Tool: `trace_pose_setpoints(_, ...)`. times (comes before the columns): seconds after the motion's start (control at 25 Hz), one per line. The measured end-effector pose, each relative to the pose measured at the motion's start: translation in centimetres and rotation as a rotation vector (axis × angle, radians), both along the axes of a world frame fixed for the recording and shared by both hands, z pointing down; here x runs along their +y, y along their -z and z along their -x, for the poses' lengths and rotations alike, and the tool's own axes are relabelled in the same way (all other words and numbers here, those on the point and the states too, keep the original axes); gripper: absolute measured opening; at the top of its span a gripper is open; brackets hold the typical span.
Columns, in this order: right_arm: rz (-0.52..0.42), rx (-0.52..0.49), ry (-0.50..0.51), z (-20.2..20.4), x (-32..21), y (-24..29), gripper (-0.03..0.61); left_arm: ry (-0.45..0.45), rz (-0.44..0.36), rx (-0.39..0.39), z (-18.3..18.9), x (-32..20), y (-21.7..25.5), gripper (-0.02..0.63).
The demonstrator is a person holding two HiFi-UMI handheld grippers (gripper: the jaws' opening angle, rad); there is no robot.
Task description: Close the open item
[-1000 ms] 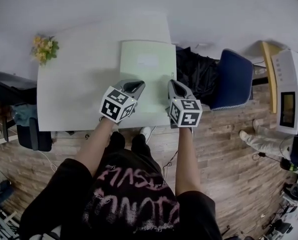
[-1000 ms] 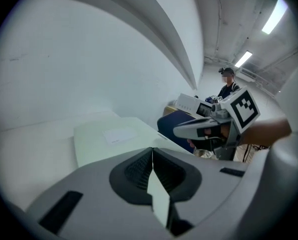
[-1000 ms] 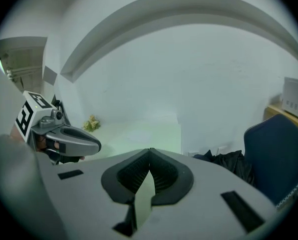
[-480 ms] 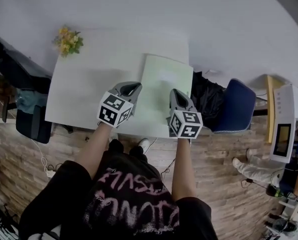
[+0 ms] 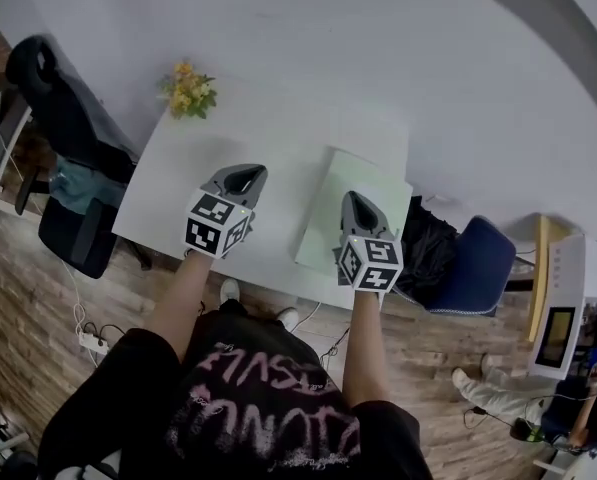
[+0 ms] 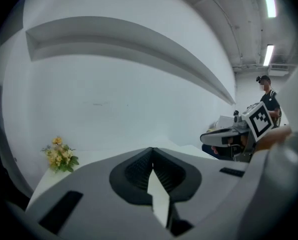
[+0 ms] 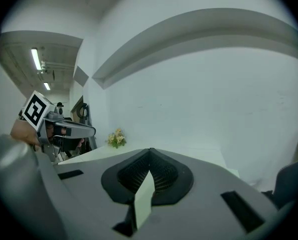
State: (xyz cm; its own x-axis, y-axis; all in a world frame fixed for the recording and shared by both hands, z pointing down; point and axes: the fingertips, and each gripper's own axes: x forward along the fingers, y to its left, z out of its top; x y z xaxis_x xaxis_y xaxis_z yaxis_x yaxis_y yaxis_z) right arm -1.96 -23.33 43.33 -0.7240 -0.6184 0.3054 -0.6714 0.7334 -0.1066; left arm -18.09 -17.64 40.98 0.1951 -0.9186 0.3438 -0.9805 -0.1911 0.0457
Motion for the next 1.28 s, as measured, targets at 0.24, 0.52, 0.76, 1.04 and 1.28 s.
trace_pose_setpoints(0.24,-0.060,-0.010,0.016,2.4,-0.3,2.4,0.010,0.062,-0.064,-0.045,4.1,1.1,3.1,0.004)
trace_pose_setpoints(0.52,-0.131,-0.025,-0.012,3.2,-1.0,5.9,0.009,0.114,-0.136,-0.060,7.4,1.5,6.8,0.004)
trace_pose_setpoints(0.76,-0.166,-0.025,-0.046,2.9,-1.7,7.7,0.009,0.123,-0.163,-0.072,8.5,1.5,8.1,0.003)
trace_pose_setpoints(1.04,-0.199,-0.017,-0.064,3.0,-2.0,9.1,0.008,0.125,-0.189,-0.087,9.0,1.5,9.2,0.003)
trace_pose_setpoints(1.28,-0.203,-0.017,-0.084,2.9,-2.3,9.2,0.008,0.122,-0.208,-0.092,8.9,1.4,9.6,0.003)
